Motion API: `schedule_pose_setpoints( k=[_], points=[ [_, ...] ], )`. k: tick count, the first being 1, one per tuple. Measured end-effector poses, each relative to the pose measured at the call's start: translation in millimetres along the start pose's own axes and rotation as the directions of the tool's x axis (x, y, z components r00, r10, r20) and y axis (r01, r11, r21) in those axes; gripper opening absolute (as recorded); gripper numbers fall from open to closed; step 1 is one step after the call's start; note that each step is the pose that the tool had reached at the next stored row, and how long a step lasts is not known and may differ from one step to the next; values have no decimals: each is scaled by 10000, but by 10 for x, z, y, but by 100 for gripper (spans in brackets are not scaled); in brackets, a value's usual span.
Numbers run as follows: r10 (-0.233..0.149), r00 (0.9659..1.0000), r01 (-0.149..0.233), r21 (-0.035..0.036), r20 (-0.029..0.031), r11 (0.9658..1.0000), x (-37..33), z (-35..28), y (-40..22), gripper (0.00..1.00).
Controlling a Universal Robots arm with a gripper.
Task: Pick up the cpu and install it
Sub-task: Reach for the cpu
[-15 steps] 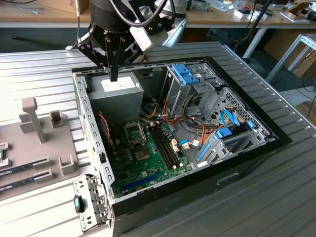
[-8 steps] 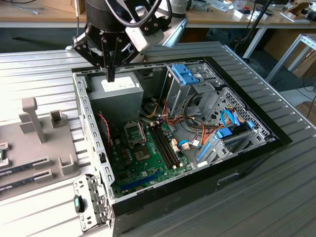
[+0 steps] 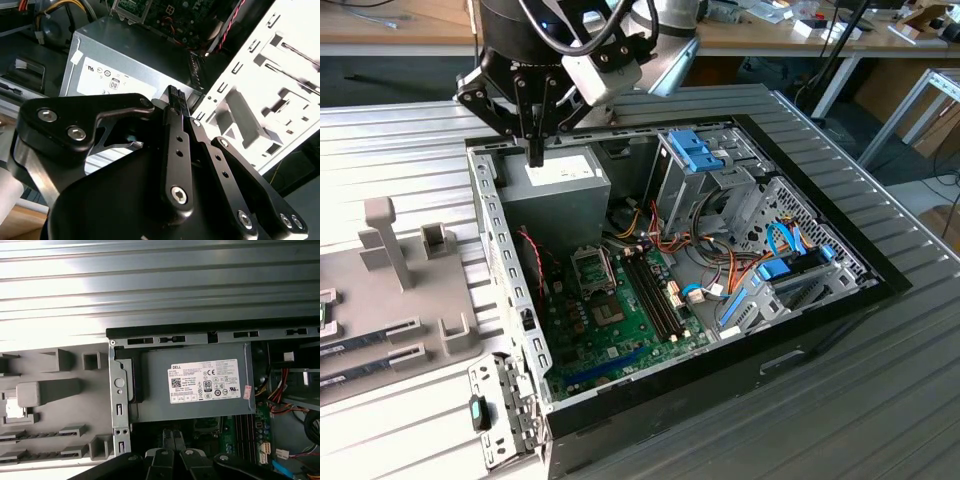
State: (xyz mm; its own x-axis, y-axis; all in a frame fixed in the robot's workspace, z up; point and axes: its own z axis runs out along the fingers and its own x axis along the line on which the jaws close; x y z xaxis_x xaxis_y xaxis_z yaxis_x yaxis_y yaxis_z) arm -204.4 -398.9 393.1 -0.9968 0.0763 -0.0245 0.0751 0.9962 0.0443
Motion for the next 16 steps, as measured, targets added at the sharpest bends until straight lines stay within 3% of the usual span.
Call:
schedule_pose_setpoints(
  k=[16],
  points=[
    [0,10000,0,0,0,10000,132,-1,-10,11]
  ],
)
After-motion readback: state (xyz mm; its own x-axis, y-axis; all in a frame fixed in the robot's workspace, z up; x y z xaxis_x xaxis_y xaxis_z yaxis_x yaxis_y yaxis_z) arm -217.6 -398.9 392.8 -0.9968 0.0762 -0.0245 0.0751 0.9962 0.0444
